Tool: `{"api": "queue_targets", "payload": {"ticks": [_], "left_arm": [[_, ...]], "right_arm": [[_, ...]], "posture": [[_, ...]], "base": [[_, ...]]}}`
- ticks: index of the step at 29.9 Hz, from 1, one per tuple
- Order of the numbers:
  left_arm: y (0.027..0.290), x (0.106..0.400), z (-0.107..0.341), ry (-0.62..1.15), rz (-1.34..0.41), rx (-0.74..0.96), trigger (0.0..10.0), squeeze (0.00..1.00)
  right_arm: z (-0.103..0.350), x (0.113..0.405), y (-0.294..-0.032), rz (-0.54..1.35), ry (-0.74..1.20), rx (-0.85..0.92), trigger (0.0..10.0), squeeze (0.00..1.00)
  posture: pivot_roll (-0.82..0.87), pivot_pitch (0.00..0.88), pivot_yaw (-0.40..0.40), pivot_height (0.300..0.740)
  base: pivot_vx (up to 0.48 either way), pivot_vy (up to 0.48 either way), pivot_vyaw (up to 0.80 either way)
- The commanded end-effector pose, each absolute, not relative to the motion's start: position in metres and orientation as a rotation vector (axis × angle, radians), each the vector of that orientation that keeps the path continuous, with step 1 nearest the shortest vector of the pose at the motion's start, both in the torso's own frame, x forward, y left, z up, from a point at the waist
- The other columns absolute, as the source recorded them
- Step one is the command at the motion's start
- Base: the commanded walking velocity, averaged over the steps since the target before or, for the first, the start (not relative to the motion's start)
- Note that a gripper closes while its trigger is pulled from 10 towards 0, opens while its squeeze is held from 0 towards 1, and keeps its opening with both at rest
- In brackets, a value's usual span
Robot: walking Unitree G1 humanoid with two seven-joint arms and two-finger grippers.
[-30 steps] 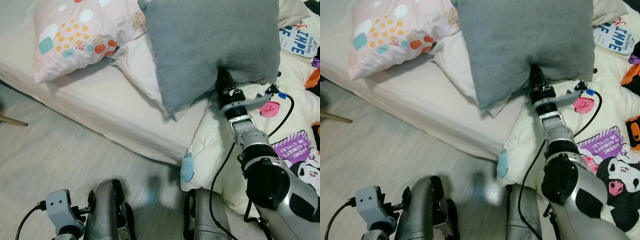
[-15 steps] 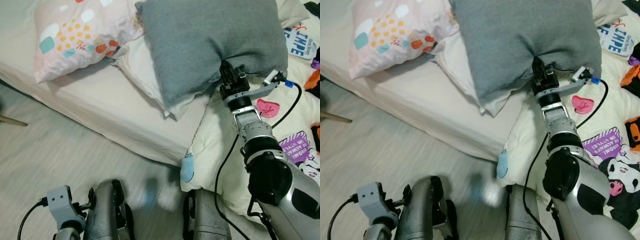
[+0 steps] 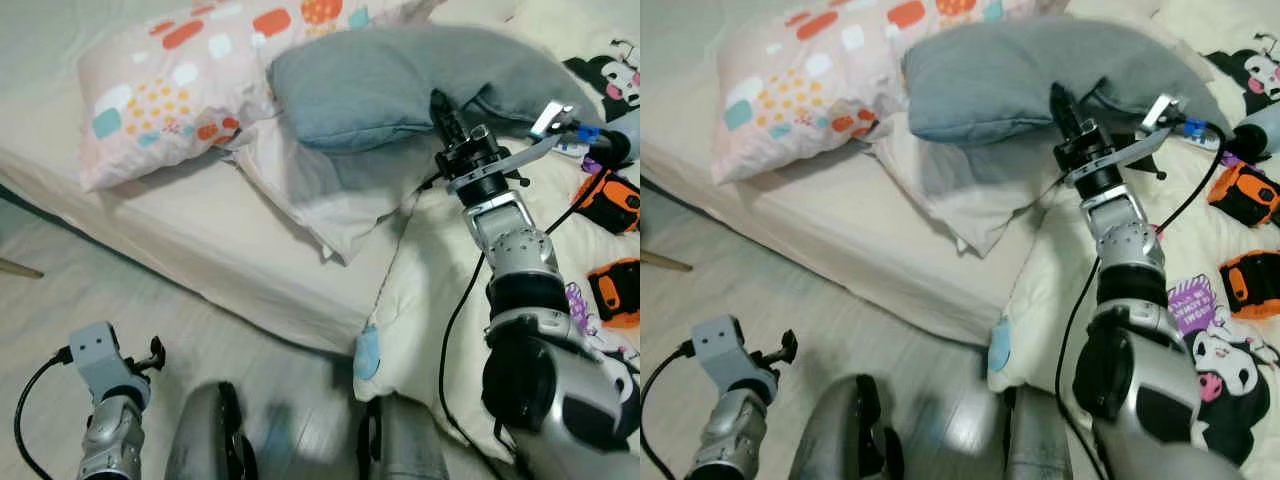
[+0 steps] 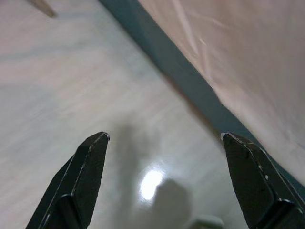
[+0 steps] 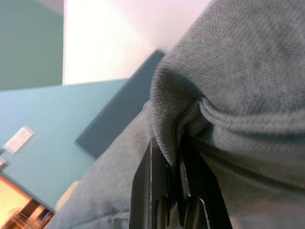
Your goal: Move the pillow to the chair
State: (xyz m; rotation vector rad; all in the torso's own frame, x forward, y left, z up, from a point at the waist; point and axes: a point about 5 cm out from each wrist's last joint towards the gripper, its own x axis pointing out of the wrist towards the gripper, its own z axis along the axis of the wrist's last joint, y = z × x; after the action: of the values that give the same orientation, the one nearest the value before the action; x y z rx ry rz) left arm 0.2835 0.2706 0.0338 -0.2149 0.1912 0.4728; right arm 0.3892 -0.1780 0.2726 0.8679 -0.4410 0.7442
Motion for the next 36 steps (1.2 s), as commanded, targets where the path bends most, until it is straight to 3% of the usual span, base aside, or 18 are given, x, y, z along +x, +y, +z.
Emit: {"api": "queue_targets", "payload": {"ticks": [1, 6, 8, 9, 10, 12, 16, 22, 36], "left_arm": [[0.279, 0.278, 0.028, 0.243, 0.521, -0.190, 10.0, 0.00], [0.279, 0.280, 0.028, 0.248, 0.529, -0.192, 10.0, 0.00], [0.276, 0.281, 0.027, 0.261, 0.526, -0.205, 10.0, 0.00], [0.266, 0.283, 0.023, 0.282, 0.498, -0.209, 10.0, 0.00], [0.266, 0.283, 0.023, 0.282, 0.498, -0.209, 10.0, 0.00], [0.243, 0.281, 0.008, 0.351, 0.440, -0.226, 10.0, 0.00], [0.229, 0.273, -0.008, 0.433, 0.414, -0.238, 10.0, 0.00], [0.219, 0.251, -0.033, 0.593, 0.411, -0.233, 10.0, 0.00], [0.216, 0.198, -0.071, 0.835, 0.414, -0.209, 10.0, 0.00]], "right_arm": [[0.287, 0.379, -0.169, 0.847, -0.508, 0.844, 0.0, 0.00], [0.286, 0.376, -0.159, 0.884, -0.501, 0.844, 0.0, 0.00], [0.281, 0.373, -0.145, 0.924, -0.476, 0.834, 0.0, 0.00], [0.269, 0.372, -0.126, 0.958, -0.422, 0.827, 0.0, 0.00], [0.269, 0.372, -0.126, 0.958, -0.422, 0.827, 0.0, 0.00], [0.239, 0.367, -0.095, 0.987, -0.307, 0.798, 0.0, 0.00], [0.209, 0.360, -0.078, 0.987, -0.199, 0.769, 0.0, 0.00], [0.159, 0.346, -0.068, 0.945, -0.013, 0.737, 0.0, 0.00], [0.081, 0.334, -0.080, 0.735, 0.255, 0.608, 0.0, 0.00]], "posture": [[-0.08, 0.166, -0.011, 0.604], [-0.08, 0.150, -0.009, 0.609], [-0.08, 0.131, -0.008, 0.614], [-0.08, 0.117, -0.005, 0.619], [-0.08, 0.117, -0.005, 0.619], [-0.08, 0.105, -0.001, 0.628], [-0.09, 0.098, 0.005, 0.638], [-0.10, 0.088, 0.012, 0.658], [-0.10, 0.060, 0.024, 0.696]], "base": [[0.000, 0.000, 0.00], [0.000, 0.000, 0.00], [0.000, 0.000, 0.00], [0.000, 0.000, 0.00], [0.000, 0.000, 0.00], [0.000, 0.000, 0.00], [0.000, 0.000, 0.00], [0.000, 0.000, 0.00], [0.000, 0.000, 0.00]]}}
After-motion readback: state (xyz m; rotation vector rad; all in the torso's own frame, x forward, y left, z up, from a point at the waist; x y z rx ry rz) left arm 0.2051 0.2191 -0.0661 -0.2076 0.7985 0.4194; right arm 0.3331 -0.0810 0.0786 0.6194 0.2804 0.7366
